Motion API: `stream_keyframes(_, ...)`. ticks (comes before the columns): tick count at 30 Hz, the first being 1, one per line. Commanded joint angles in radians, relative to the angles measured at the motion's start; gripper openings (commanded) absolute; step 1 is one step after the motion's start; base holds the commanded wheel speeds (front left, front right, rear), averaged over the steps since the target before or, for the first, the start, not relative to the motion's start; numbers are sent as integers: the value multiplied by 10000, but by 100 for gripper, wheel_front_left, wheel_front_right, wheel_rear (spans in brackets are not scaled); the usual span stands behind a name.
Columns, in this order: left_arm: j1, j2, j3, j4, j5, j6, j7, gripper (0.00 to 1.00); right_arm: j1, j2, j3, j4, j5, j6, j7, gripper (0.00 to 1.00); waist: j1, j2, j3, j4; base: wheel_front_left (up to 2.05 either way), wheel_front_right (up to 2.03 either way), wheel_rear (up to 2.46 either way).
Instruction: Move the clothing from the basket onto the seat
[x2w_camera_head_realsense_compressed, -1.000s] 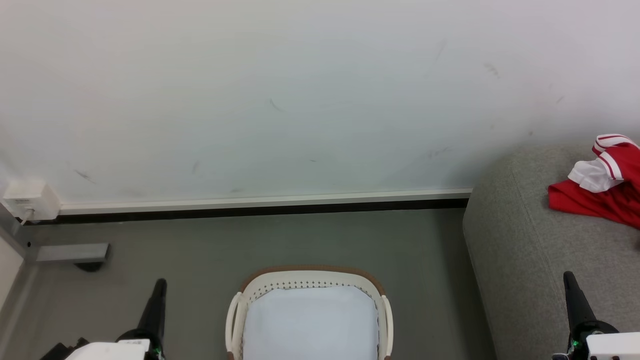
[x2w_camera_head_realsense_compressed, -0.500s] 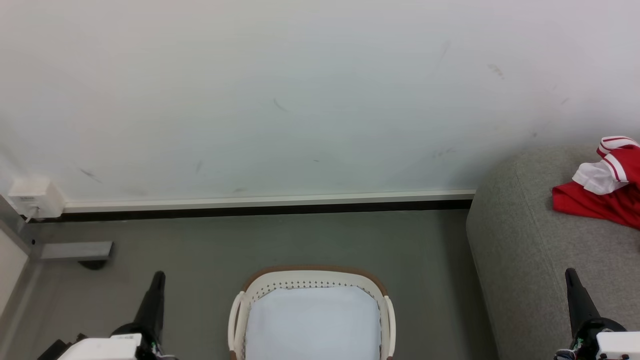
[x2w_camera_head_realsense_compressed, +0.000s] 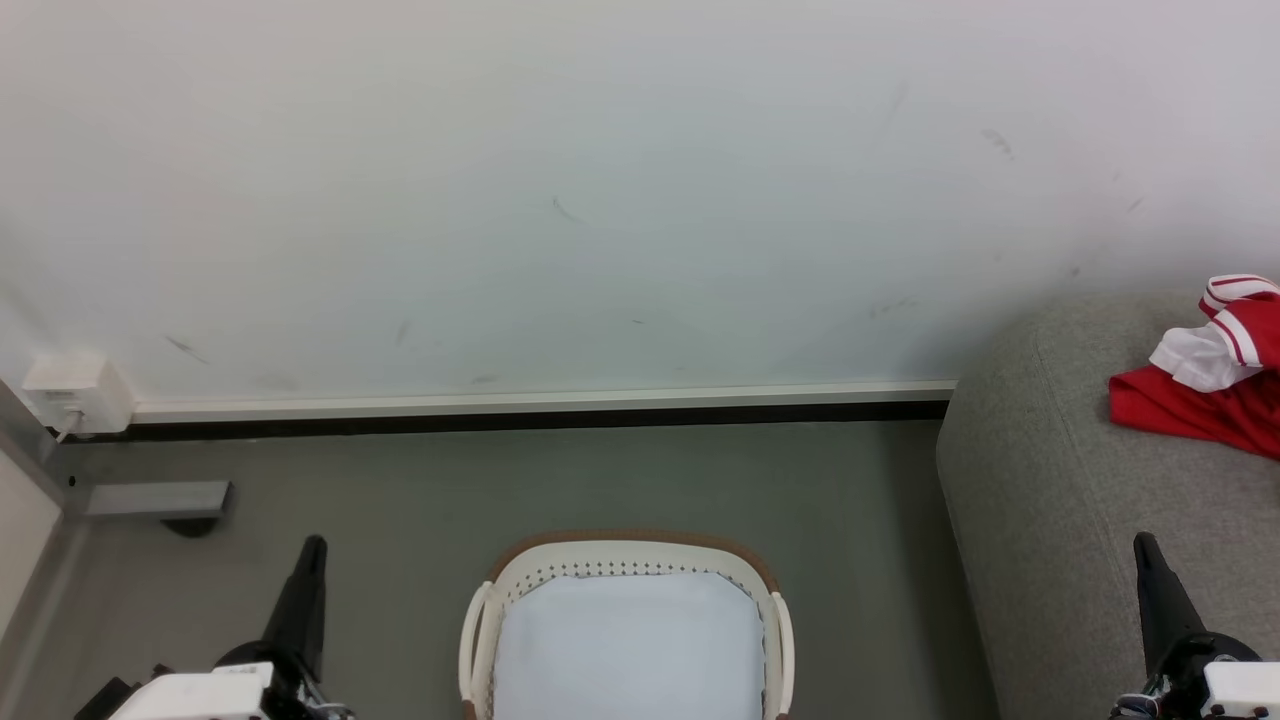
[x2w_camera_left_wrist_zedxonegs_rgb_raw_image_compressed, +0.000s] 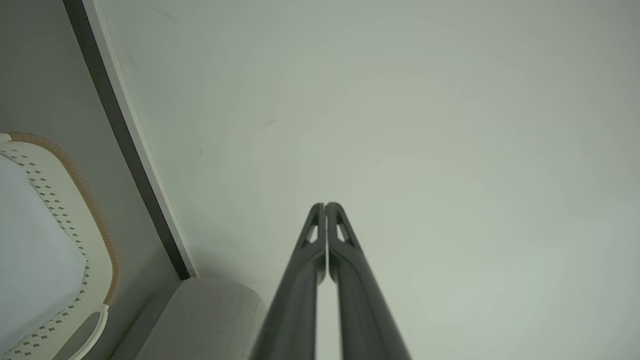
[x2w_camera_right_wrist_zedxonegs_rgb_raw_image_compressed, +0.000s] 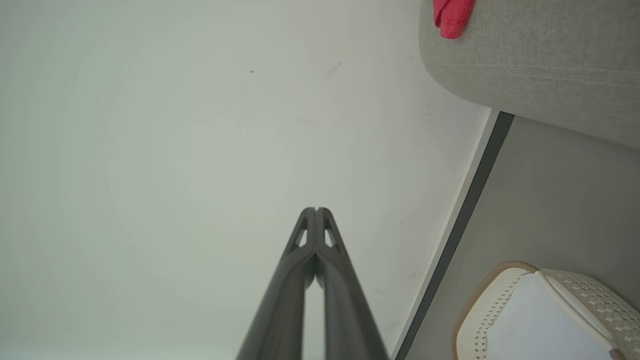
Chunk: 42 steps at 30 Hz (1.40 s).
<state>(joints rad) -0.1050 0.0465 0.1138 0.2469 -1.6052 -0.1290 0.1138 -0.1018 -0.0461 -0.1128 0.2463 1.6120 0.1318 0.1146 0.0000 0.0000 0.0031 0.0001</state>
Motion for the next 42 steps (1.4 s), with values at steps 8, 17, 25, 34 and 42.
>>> stream_keyframes(8, -87, 70, 22, -27, -139, -46, 43, 0, -123, -77, -40, -49, 20, -21, 27, 0, 0, 0, 0, -1, 0, 0, 0)
stream_keyframes(17, -86, 70, 21, -28, -140, -46, 42, 0, -123, -77, -40, -48, 20, -21, 27, 0, 0, 0, 0, -1, 0, 0, 0)
stream_keyframes(25, -85, 70, 21, -29, -140, -46, 42, 0, -123, -77, -39, -48, 21, -21, 27, 0, 0, 0, 0, -1, 0, 0, 0)
stream_keyframes(34, -85, 70, 20, -29, -141, -46, 42, 0, -123, -77, -39, -48, 21, -21, 26, 0, 0, 0, 0, -1, 0, 0, 0)
stream_keyframes(42, -85, 70, 20, -30, -141, -46, 41, 0, -123, -77, -39, -48, 21, -21, 26, 0, 0, 0, 0, -1, 0, 0, 0)
